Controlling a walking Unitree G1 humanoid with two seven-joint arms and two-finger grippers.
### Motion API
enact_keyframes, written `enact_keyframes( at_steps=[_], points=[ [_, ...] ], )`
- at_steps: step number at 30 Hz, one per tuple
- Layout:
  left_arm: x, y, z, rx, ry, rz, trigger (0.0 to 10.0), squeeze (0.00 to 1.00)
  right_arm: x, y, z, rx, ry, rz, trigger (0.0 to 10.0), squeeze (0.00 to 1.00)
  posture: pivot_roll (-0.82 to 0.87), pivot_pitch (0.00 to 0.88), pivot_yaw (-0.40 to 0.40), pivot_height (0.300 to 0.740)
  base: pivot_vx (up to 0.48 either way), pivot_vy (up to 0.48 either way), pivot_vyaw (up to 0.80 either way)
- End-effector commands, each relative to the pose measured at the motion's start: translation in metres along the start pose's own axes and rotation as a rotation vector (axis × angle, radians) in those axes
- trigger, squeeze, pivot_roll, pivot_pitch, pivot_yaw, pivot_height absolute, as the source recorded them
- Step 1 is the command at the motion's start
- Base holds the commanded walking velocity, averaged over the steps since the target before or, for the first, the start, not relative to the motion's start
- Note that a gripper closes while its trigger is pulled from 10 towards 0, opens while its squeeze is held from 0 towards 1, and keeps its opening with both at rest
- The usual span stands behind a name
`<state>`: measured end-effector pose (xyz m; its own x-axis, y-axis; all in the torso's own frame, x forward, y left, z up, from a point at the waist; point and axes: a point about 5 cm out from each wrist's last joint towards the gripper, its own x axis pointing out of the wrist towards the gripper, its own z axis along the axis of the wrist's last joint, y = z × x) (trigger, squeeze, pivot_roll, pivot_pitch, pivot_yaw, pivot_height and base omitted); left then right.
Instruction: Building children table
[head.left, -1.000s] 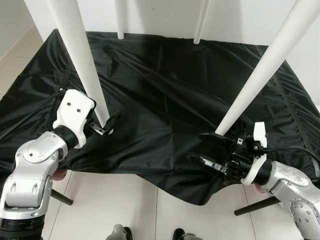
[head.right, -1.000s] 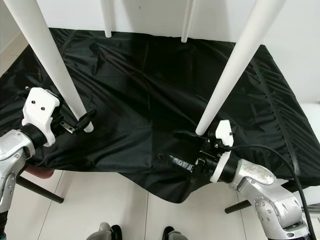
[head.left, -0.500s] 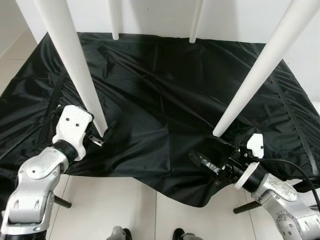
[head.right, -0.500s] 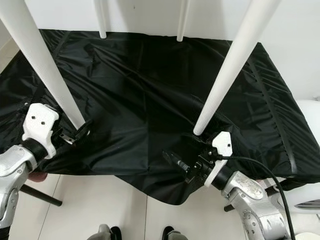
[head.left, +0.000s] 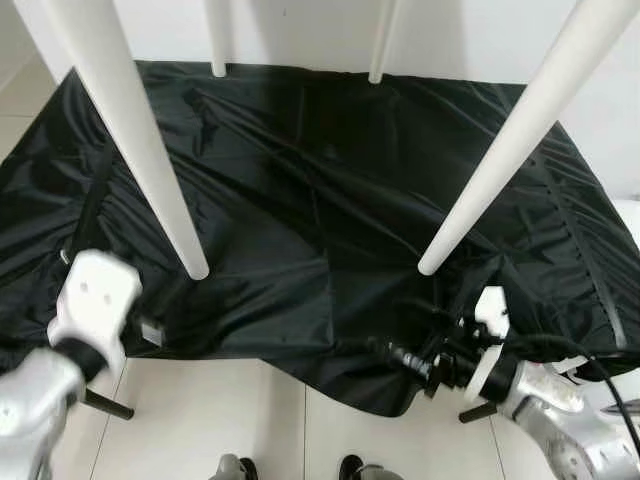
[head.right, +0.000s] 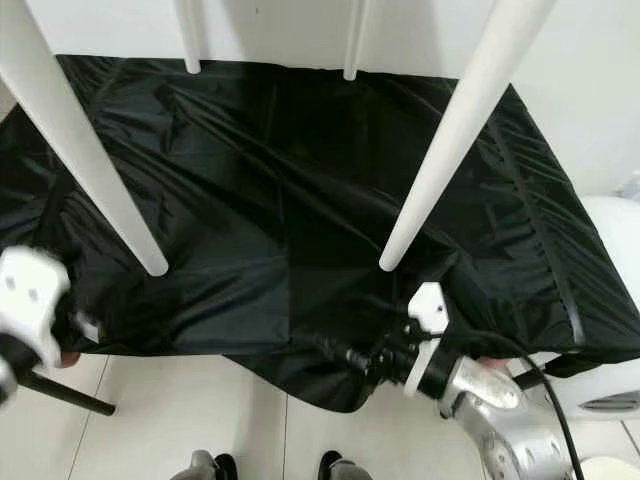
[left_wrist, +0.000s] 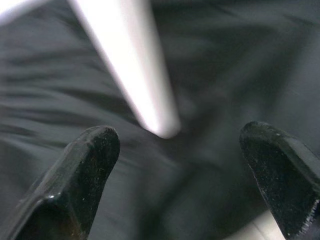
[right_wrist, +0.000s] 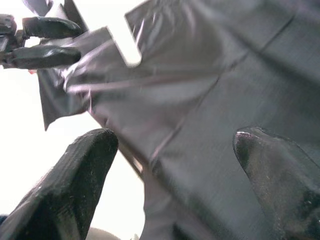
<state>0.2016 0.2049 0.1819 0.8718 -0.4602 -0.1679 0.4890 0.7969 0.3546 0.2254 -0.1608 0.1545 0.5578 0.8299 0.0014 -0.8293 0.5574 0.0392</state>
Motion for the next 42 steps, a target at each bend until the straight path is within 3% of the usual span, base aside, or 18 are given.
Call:
enact_keyframes(
  at_steps=[1,4,6,14,15,21,24,31,34,42],
  points=[
    [-0.002,-0.011,-0.001,-0.018,-0.001,-0.101,10.0,0.00,-0.003,0.002,-0.006,0.006,0.025,0.017,10.0,0.00,-0.01,0.215,-0.023,0.740,0.000,0.000,0.00],
    [-0.005,-0.020,-0.010,-0.027,0.030,-0.163,10.0,0.00,-0.005,0.004,-0.012,0.016,0.042,0.029,10.0,0.00,-0.01,0.215,-0.022,0.740,0.000,0.000,0.00],
    [-0.012,-0.035,-0.025,-0.088,0.089,-0.272,10.0,0.00,-0.011,0.011,-0.022,0.045,0.084,0.068,10.0,0.00,-0.02,0.210,-0.020,0.740,0.000,0.000,0.00],
    [-0.019,-0.046,-0.033,-0.146,0.152,-0.358,10.0,0.00,-0.018,0.017,-0.030,0.097,0.127,0.116,10.0,0.00,-0.02,0.197,-0.018,0.740,0.000,0.000,0.00],
    [-0.029,-0.056,-0.049,-0.194,0.247,-0.436,10.0,0.00,-0.031,0.019,-0.046,0.141,0.222,0.175,10.0,0.00,-0.01,0.185,-0.017,0.740,0.000,0.000,0.00],
    [-0.036,-0.060,-0.064,-0.197,0.314,-0.462,10.0,0.00,-0.038,0.017,-0.058,0.166,0.275,0.190,10.0,0.00,-0.01,0.180,-0.017,0.740,0.000,0.000,0.00],
    [-0.054,-0.074,-0.082,-0.226,0.419,-0.571,10.0,0.00,-0.053,0.019,-0.075,0.228,0.367,0.241,10.0,0.00,0.00,0.168,-0.019,0.740,0.000,0.000,0.00],
    [-0.063,-0.077,-0.089,-0.229,0.474,-0.646,10.0,0.00,-0.065,0.016,-0.084,0.242,0.442,0.280,10.0,0.00,0.00,0.162,-0.019,0.740,0.000,0.000,0.00],
    [-0.072,-0.085,-0.104,-0.221,0.560,-0.687,10.0,0.00,-0.071,0.008,-0.093,0.235,0.502,0.272,10.0,0.00,0.00,0.165,-0.018,0.740,0.000,0.000,0.00],
    [-0.076,-0.096,-0.138,-0.224,0.665,-0.685,10.0,0.00,-0.076,0.002,-0.115,0.260,0.561,0.220,10.0,0.00,0.01,0.170,-0.021,0.740,0.000,0.000,0.00]
  ],
)
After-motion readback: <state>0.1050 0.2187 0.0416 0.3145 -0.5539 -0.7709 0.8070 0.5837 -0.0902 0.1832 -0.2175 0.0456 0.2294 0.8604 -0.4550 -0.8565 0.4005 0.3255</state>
